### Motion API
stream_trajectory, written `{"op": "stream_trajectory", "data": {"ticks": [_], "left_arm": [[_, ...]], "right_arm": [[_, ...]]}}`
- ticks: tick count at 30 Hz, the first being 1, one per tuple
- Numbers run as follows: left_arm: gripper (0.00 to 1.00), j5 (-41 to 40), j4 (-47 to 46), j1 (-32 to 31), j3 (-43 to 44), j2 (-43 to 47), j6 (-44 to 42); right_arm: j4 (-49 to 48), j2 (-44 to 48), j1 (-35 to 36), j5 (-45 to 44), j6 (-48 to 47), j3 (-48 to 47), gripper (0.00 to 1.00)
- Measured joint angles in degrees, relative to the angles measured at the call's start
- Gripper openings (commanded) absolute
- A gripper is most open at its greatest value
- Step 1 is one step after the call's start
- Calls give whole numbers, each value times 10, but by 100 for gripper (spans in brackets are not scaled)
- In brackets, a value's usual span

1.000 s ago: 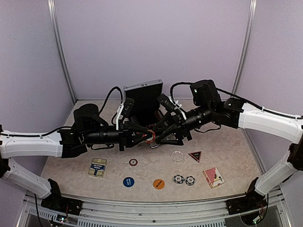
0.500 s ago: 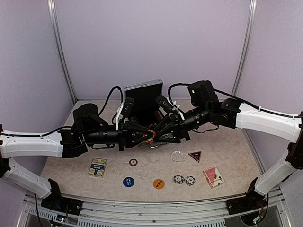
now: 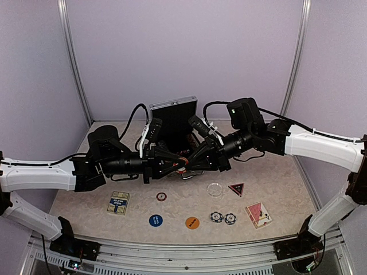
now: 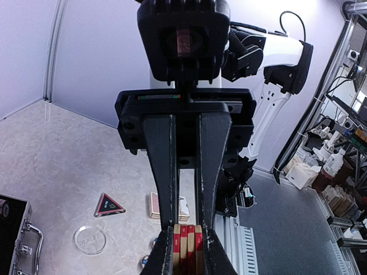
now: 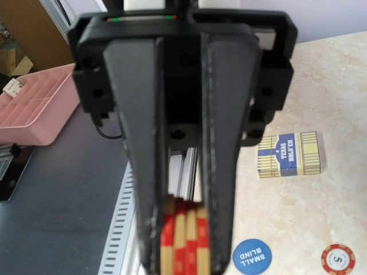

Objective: Pack up texas hold em set

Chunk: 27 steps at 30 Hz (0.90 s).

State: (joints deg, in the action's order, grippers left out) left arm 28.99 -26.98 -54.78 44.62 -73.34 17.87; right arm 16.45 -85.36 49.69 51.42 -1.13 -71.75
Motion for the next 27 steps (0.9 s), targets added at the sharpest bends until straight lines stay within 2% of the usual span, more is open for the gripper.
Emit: {"op": "stream_trajectory", "data": {"ticks": [1, 2, 5, 8, 11, 13, 15, 22, 27], "left_arm": [[0, 0, 0, 0, 0, 0, 0], [7, 0, 0, 0, 0, 0, 0], [39, 1, -1, 0, 0, 0, 2], [65, 2, -12, -3, 0, 0, 7], [73, -9, -21, -5, 0, 1, 14], [87, -14, -23, -4, -3, 5, 19], [97, -21, -29, 0, -10, 13, 25], [99, -67, -40, 39, -46, 59, 63], [99, -117, -27, 69, -63, 89, 90]], "right_arm": [[0, 0, 0, 1, 0, 0, 0], [0, 0, 0, 1, 1, 0, 0], [-3, 0, 0, 5, 5, 0, 0], [-10, -2, 0, 4, 6, 0, 0], [-14, -3, 1, 3, 5, 0, 0], [-13, -3, 1, -1, 3, -2, 0], [-11, -3, 0, -6, -1, -5, 0], [41, -17, -12, -81, -40, -60, 0], [112, -66, -13, -201, -93, -133, 0]]}}
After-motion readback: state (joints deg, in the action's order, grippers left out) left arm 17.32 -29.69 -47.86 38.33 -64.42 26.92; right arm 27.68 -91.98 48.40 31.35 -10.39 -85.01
